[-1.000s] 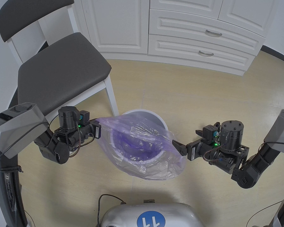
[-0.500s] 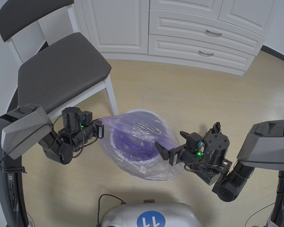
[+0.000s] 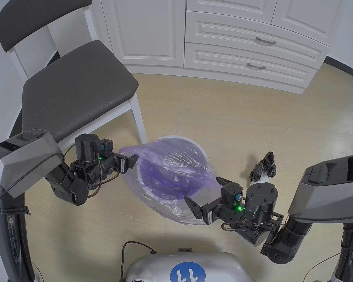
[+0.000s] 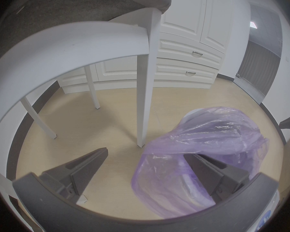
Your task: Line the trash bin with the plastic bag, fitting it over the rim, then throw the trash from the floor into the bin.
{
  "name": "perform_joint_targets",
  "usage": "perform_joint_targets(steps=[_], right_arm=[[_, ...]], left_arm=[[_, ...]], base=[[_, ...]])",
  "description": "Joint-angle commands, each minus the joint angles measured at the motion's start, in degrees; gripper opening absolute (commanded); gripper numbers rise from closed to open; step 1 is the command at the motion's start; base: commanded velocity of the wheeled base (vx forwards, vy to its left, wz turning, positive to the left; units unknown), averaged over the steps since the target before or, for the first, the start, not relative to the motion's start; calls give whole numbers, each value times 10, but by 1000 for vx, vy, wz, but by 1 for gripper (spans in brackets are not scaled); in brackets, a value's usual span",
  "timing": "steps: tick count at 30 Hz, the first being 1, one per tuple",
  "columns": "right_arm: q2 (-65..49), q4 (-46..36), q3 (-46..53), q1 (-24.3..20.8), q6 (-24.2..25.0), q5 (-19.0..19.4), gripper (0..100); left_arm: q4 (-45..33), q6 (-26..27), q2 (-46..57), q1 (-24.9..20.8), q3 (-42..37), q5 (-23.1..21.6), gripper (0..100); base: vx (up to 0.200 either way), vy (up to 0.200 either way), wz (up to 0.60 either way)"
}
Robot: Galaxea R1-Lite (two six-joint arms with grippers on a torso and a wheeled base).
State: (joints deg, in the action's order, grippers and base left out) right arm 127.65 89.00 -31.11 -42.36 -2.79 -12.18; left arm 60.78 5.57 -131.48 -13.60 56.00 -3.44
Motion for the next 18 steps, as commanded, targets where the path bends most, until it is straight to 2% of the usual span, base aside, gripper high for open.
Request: perform_joint_targets(steps=[1,6,7,9,13,18], right_arm=[[-29,10,20,-16,0,-1,100],[-53,10,40,-17,-1,-1,100],[-54,10,41,-17,-1,-1,100],[-80,-15,51,-18,-1,-1,100],[-107,-57,57,-20,0,0,100],[-111,-75,65,-32,6,0,100]], left_arm=[[-4,1,46,1,-37,-11,100],[-12,16,107,19,-96,-94,100],[-12,17,109,20,-97,-97,100],[-20,45,132,31,-120,-126,100],[-19,72,147,35,-136,-141,100],[-15,73,157,31,-149,-142,100]], base=[[0,0,0],[0,0,0],[0,0,0],[0,0,0],[0,0,0],[0,0,0]])
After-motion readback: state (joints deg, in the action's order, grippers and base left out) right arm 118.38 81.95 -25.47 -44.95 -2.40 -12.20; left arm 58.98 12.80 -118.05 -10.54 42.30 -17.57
